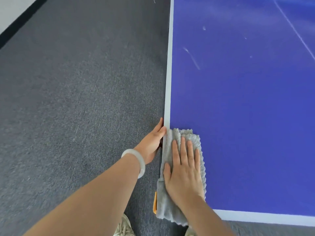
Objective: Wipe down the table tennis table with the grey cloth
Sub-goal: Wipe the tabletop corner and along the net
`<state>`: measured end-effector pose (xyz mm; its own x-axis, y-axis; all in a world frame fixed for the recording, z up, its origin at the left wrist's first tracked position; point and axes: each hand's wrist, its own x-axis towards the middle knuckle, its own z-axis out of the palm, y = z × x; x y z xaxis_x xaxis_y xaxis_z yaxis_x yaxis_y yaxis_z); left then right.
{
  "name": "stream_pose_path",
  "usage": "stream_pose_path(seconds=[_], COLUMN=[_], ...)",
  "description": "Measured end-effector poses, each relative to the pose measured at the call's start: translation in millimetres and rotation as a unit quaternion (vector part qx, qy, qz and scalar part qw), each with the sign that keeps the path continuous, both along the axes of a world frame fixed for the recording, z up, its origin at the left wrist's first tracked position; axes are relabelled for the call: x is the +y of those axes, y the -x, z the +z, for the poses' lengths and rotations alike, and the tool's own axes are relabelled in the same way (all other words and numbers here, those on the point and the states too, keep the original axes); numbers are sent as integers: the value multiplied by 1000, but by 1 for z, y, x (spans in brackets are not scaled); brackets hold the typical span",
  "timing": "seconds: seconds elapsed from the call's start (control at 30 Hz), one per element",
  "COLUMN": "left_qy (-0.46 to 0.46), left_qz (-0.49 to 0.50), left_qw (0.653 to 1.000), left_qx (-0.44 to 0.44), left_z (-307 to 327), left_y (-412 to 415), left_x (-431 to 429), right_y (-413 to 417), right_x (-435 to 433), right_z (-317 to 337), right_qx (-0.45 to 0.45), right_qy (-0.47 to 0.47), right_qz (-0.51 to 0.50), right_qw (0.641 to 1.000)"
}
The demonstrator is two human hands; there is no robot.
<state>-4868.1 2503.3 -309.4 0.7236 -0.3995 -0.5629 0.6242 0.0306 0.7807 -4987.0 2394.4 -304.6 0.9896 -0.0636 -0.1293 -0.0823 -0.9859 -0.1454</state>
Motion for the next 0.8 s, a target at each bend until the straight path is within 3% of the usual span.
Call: stream_pose_path(seconds=[0.2, 0.47, 0.63, 0.73, 0.8], left_qy=[14, -16, -39, -112, -230], left_qz=[36, 9, 2, 25, 30], left_qw=[999, 999, 999, 991, 956], left_qx=[15, 30, 13, -61, -180], left_z=[1, 6, 8, 12, 19], left_y=[-6, -8, -10, -15, -19], left_x=[1, 0, -2, -5, -6], right_y=[-104, 17, -33, -105, -148], right_x=[2, 4, 11, 8, 3], right_z=[5, -1, -1, -3, -2], right_qx=[15, -31, 1, -17, -16], right_qy=[-1, 2, 4, -14, -34], right_qz=[-28, -8, -72, -116, -137], right_qw=[999, 999, 997, 993, 990])
